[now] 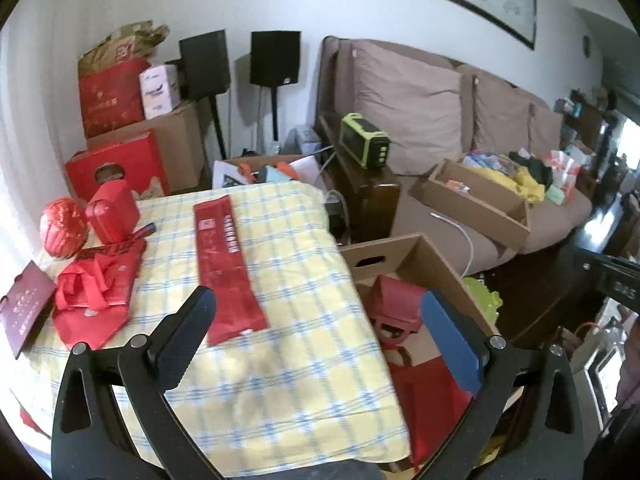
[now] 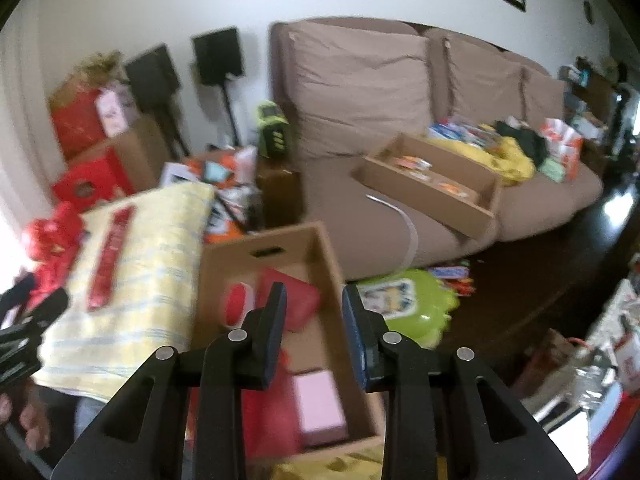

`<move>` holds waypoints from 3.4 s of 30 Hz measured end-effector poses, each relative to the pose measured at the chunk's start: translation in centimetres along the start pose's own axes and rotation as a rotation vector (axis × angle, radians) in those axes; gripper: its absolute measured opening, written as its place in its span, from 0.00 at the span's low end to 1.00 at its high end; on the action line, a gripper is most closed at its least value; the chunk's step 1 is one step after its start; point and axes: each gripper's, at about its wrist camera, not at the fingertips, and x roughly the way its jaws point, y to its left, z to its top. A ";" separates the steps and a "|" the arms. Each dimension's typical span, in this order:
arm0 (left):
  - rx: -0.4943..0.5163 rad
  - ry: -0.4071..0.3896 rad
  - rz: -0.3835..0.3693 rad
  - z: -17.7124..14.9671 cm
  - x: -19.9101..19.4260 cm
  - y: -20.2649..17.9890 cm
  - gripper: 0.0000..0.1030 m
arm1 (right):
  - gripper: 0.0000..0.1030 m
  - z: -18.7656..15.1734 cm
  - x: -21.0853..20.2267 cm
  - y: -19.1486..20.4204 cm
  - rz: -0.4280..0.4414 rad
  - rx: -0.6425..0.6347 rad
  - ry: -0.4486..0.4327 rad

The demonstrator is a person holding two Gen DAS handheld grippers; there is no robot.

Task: Organize objects
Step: 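Move both grippers back from the box toward the checkered table, then grasp the long red printed packet with the right gripper and lift it, then close the left gripper on the red floral gift box while right holds the packet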

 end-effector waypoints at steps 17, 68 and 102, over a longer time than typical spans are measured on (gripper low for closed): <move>-0.081 -0.028 0.128 1.3 -0.4 10.8 0.99 | 0.06 -3.6 -0.9 15.2 0.163 -0.066 -0.037; -0.474 0.159 0.257 -4.2 2.8 37.7 0.99 | 0.57 -2.5 19.5 33.1 0.082 -0.298 0.219; -0.322 0.126 0.201 -2.0 3.4 30.2 0.99 | 0.24 -4.3 14.6 30.5 0.174 -0.109 0.015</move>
